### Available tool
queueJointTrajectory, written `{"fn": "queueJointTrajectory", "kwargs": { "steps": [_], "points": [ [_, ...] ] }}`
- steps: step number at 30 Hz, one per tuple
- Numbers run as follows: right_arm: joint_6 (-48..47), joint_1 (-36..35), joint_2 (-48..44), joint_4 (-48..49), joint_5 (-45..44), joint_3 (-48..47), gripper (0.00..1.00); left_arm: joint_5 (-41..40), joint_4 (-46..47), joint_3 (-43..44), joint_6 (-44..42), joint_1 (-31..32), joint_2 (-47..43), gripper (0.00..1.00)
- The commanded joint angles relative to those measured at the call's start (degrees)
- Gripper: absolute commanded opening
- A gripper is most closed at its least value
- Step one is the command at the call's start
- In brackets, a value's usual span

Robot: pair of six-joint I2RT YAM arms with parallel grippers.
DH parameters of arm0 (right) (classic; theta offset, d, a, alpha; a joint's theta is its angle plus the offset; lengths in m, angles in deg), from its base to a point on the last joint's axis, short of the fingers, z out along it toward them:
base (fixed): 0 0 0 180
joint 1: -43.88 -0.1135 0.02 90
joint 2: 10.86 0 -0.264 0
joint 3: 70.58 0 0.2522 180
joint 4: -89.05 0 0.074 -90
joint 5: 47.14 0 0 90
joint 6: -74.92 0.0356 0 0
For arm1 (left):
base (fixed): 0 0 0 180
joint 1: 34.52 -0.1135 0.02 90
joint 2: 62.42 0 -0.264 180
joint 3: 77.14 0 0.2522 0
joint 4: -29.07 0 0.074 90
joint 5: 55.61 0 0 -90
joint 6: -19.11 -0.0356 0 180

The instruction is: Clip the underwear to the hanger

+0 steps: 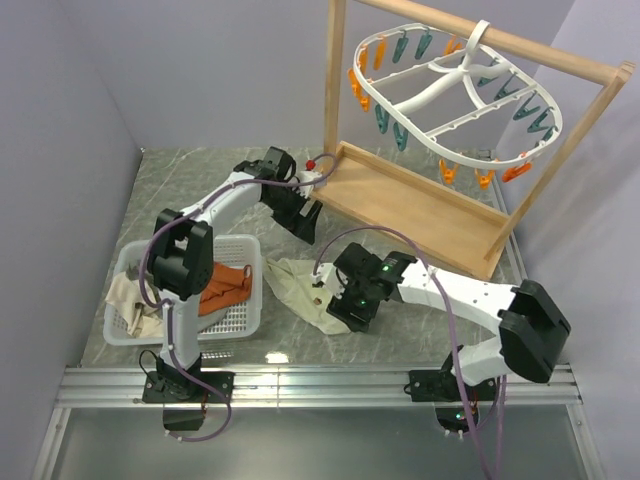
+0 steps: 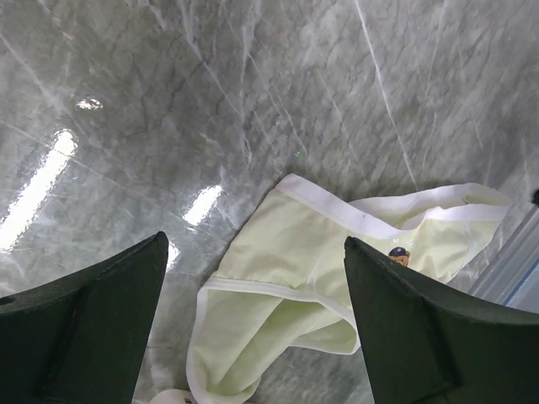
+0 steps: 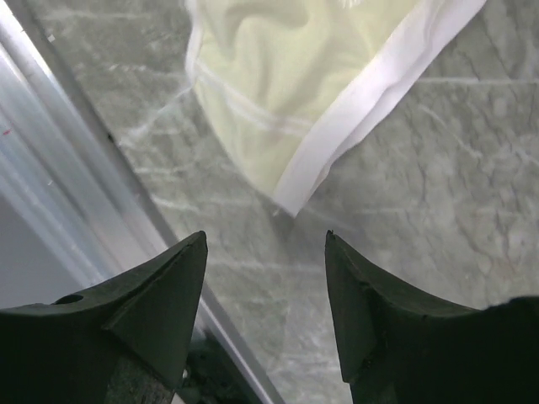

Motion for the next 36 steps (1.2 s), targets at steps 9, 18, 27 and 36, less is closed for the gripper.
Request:
{"fn": "queueJointTrajectory", "kwargs": {
  "steps": [9,18,27,36],
  "points": [
    [-0.8,-0.3,6.9,6.5,-1.1,0.2,0.64,6.0,-0.9,0.9,1.1,0.9,2.2,0.92],
    [-3.7,-0.3,9.7,8.1,1.4,2.1,0.46,7.0,-2.2,-2.3,-1.0,5.0,4.4,0.93],
    [-4.0,-0.3,7.0,6.4,1.3,1.6,0.12,4.0,0.7,-6.3,0.3,7.7,4.9,0.56],
    [-6.5,-0.2,-4.4,-1.6,-5.2,1.7,0.00,2.8,4.0,-2.8,5.5,4.9,-5.4,0.00]
  ]
}}
